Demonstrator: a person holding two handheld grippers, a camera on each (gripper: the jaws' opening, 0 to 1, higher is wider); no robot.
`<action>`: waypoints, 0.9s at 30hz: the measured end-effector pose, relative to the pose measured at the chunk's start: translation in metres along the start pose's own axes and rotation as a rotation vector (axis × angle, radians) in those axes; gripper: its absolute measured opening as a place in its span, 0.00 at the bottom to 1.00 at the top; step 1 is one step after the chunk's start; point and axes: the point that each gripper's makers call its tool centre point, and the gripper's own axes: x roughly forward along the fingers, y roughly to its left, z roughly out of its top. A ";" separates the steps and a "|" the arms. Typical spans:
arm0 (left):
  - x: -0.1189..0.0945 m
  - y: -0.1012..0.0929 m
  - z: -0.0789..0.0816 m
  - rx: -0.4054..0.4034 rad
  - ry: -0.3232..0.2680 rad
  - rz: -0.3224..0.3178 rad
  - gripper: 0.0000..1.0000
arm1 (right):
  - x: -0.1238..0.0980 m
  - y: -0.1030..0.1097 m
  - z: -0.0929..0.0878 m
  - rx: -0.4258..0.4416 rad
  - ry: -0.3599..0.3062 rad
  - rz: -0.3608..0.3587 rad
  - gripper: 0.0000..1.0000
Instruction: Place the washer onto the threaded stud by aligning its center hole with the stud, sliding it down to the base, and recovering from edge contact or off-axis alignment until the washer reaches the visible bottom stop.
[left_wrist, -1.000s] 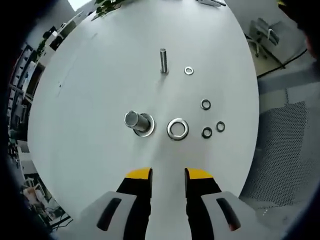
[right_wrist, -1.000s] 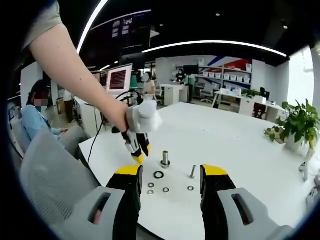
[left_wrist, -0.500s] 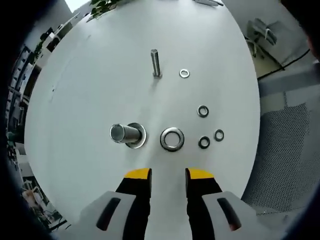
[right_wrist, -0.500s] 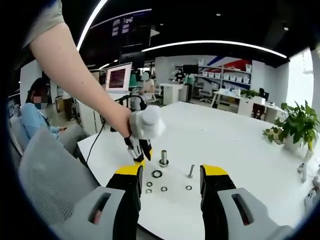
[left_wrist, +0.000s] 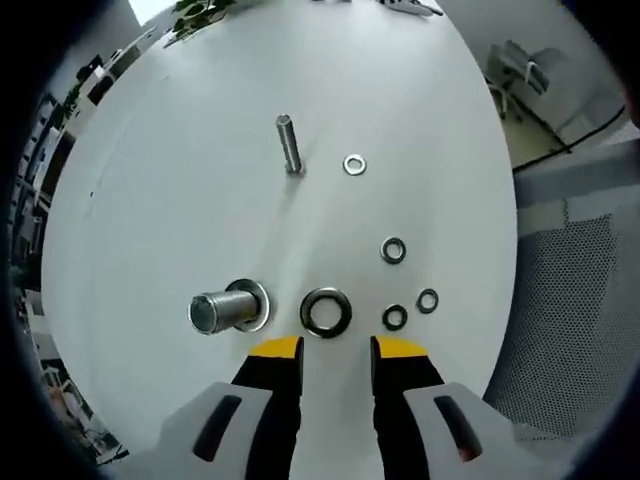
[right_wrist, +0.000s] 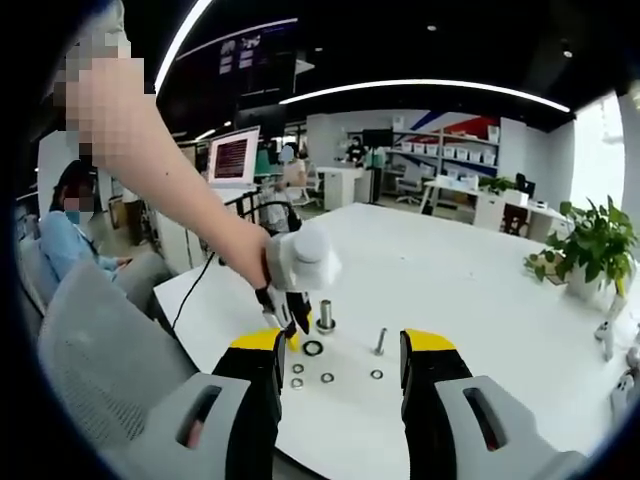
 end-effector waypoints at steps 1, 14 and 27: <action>0.001 0.002 0.001 -0.001 0.000 0.002 0.25 | 0.000 0.000 0.000 -0.002 -0.001 0.000 0.48; 0.013 0.006 0.009 0.021 0.012 0.018 0.23 | -0.001 -0.002 0.000 0.007 -0.002 -0.008 0.48; 0.017 0.011 0.013 0.048 0.022 0.022 0.21 | 0.000 -0.003 0.000 0.015 -0.004 -0.009 0.48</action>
